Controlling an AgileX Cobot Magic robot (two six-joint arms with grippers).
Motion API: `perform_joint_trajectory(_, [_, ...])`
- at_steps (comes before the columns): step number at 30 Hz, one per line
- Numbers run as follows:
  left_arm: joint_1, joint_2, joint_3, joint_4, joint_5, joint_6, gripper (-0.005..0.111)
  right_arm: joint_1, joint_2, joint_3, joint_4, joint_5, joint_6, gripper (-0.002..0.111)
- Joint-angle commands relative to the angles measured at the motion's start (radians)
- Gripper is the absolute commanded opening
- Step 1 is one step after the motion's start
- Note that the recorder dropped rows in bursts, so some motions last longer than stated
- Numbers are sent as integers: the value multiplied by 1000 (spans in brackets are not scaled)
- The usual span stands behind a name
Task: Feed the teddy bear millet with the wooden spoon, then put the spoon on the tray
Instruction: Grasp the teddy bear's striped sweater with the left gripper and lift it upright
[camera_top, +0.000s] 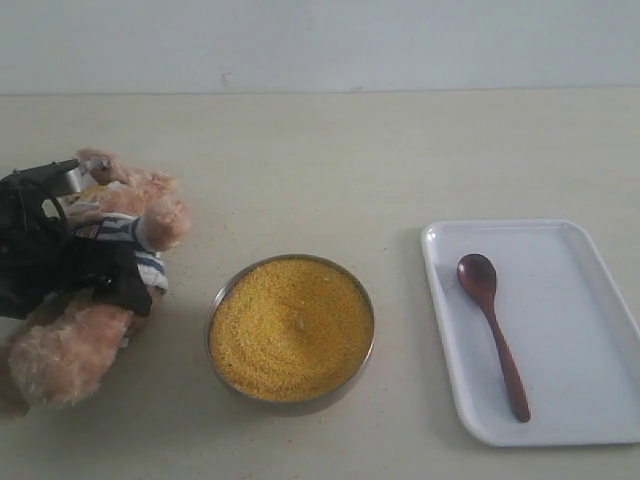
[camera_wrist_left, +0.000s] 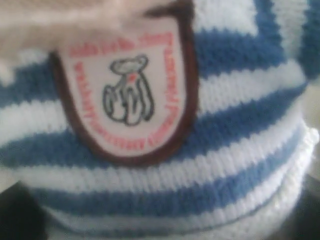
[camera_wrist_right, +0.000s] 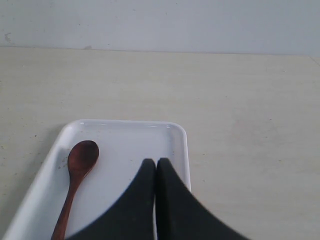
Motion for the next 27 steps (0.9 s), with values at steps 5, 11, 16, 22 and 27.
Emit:
perform_joint_trajectory(5, [-10, 12, -27, -2, -3, -29, 65, -3, -6, -1, 1, -6, -2, 0])
perform_joint_trajectory(11, [-10, 6, -33, 1, 46, 6, 4, -3, -6, -1, 1, -6, -2, 0])
perform_joint_trajectory(16, [-11, -31, -61, 132, 132, -13, 4, -3, -6, -1, 1, -6, -2, 0])
perform_joint_trajectory(22, [-66, -158, -63, 333, 129, -54, 4, -3, -6, -1, 1, -6, -2, 0])
perform_joint_trajectory(27, [-184, -231, -26, 502, 89, 37, 4, -3, -6, -1, 1, -6, -2, 0])
